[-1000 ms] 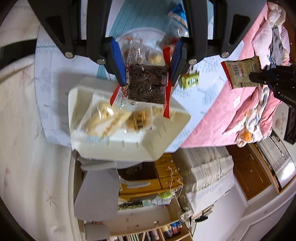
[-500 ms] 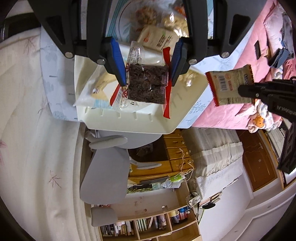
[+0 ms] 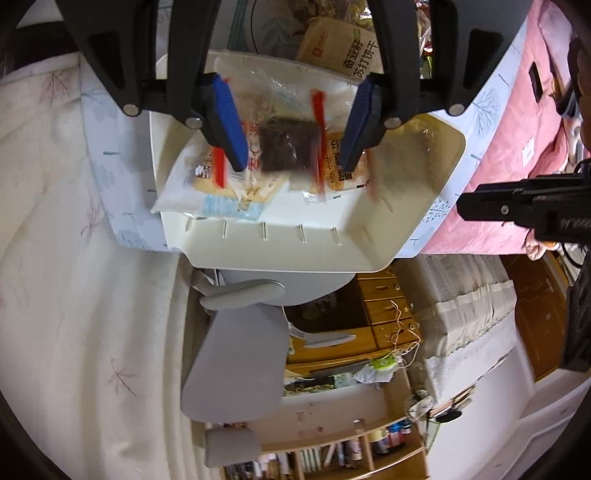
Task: Organize snacks
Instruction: 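Lower both held snacks into the white tray and open both grippers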
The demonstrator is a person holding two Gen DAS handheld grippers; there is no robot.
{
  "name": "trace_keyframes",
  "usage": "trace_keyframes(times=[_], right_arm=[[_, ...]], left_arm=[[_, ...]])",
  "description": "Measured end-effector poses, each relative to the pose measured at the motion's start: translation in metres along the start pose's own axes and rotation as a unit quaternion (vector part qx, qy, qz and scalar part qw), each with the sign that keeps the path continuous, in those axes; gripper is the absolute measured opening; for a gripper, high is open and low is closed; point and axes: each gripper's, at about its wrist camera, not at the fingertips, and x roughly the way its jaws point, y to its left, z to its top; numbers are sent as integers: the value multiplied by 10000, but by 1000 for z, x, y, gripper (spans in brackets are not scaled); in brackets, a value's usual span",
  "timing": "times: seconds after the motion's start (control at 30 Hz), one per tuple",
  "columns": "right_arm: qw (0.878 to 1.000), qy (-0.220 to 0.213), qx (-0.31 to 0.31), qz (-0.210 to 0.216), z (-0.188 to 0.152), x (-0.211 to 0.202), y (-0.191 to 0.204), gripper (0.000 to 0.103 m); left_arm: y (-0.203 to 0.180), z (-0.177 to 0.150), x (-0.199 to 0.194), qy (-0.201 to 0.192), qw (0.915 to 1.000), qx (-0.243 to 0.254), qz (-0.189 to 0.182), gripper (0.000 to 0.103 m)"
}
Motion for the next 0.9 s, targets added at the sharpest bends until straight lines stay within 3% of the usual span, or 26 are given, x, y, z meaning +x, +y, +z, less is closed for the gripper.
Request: trace_keyframes(times=[0.07,0.23,0.53,0.9], right_arm=[[10000,20,56,24,-1,-3,-3,59],[9998,-4,197,87,-2,-18,-9,63],[9989,-92,314,334,-14,-63,-18,69],[9963,91,396,756,-59,-103,-27,72]], left_arm=[[0,-3,-3,21,10000,-39,68,66],[1,-20,-24,-7,9996,-154,229,70],[6,-71,-72,-204,9981,-397,436,72],[17,-153,-110,-228,9945,-724,722,75]])
